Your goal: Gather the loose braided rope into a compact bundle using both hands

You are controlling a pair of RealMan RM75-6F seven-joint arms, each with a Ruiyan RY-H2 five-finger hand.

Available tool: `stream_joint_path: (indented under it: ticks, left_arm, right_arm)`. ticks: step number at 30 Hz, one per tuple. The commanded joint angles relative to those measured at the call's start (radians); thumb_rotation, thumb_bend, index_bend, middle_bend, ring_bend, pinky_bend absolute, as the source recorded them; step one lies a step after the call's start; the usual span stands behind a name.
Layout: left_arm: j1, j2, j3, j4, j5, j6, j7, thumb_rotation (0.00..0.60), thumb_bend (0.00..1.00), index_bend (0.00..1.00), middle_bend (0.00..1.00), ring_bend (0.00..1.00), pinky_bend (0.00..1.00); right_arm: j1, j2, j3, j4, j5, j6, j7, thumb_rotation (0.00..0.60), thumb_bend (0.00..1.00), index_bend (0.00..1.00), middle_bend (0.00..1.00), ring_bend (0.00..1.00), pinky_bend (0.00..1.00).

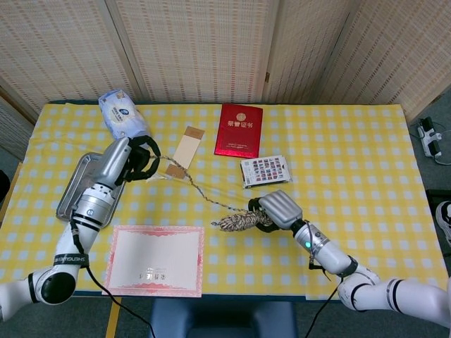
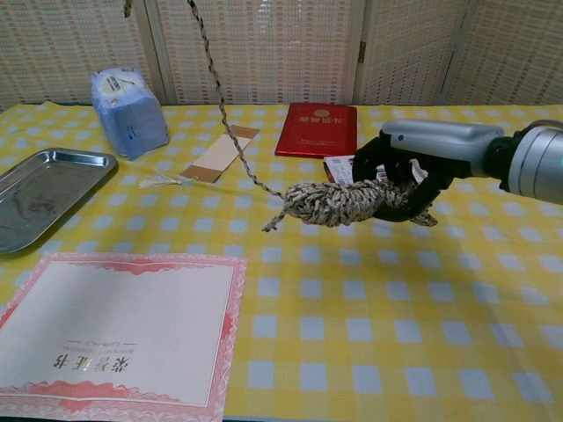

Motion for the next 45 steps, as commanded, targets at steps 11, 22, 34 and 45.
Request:
stream_joint_path:
  ticks: [11, 22, 34, 45]
  left_arm:
    - [0.024, 0.142, -0.068, -0.138, -0.012, 0.003, -0.153, 0.600, 0.59, 0.66, 0.92, 0.83, 0.86]
    - [0.049, 0.224, -0.091, -0.165, 0.014, -0.039, -0.308, 0.600, 0.59, 0.66, 0.92, 0.83, 0.86]
    - [0.138, 0.310, -0.125, -0.235, 0.166, -0.062, -0.547, 0.600, 0.59, 0.66, 0.92, 0.83, 0.86]
    - [0.218, 0.345, -0.057, -0.220, 0.430, -0.136, -0.822, 0.600, 0.59, 0.67, 0.92, 0.83, 0.86]
  right_arm:
    - [0.052, -0.054, 0.056, 0.009, 0.150, -0.008, -0.154, 0.600, 0.69, 0.75, 0.63, 0.67, 0.62]
    - [0.105, -0.117, 0.066, 0.019, 0.252, -0.004, -0.287, 0.600, 0.69, 0.76, 0.64, 0.69, 0.63]
    - [0.167, -0.257, 0.134, 0.103, 0.512, 0.138, -0.501, 0.600, 0.71, 0.76, 0.65, 0.72, 0.65]
    - [0.131, -0.338, 0.256, 0.198, 0.468, 0.315, -0.328, 0.600, 0.75, 0.78, 0.67, 0.74, 0.68]
